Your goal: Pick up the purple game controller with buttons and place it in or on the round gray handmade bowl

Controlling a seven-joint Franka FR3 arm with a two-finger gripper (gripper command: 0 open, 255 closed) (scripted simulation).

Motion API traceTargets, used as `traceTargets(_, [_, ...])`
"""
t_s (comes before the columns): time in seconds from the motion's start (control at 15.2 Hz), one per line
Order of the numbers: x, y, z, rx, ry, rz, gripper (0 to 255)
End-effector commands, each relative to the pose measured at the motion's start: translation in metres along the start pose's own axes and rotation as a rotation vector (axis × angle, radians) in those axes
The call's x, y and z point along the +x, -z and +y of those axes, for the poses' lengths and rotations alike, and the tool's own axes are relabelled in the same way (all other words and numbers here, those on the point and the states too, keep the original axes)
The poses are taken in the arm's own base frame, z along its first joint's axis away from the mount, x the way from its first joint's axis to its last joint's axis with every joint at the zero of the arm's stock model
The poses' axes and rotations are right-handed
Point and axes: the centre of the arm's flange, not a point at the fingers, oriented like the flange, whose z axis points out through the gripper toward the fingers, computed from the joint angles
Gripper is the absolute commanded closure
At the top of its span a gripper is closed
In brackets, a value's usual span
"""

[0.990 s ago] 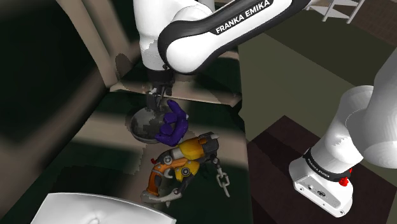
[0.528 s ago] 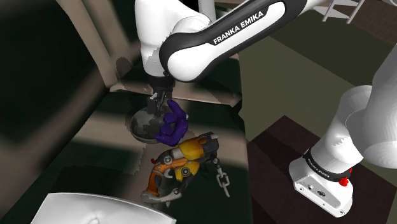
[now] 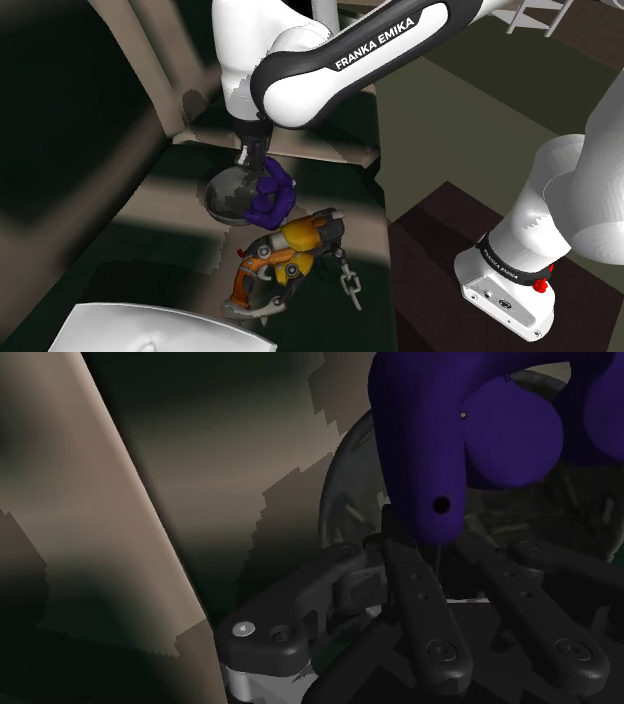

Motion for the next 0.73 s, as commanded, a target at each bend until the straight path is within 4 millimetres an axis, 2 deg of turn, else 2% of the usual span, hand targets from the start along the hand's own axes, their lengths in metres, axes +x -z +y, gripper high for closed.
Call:
traceTargets(0.0, [0.0,0.0,0.0,0.0,0.0,0.0,255])
traceTargets(0.33, [0.0,0.0,0.0,0.0,0.0,0.0,255])
traceTargets(0.4, [0.0,0.0,0.0,0.0,0.0,0.0,0])
traceTargets(0.66, [-0.04,0.039,0.013,0.062,-0.038,0.035,0])
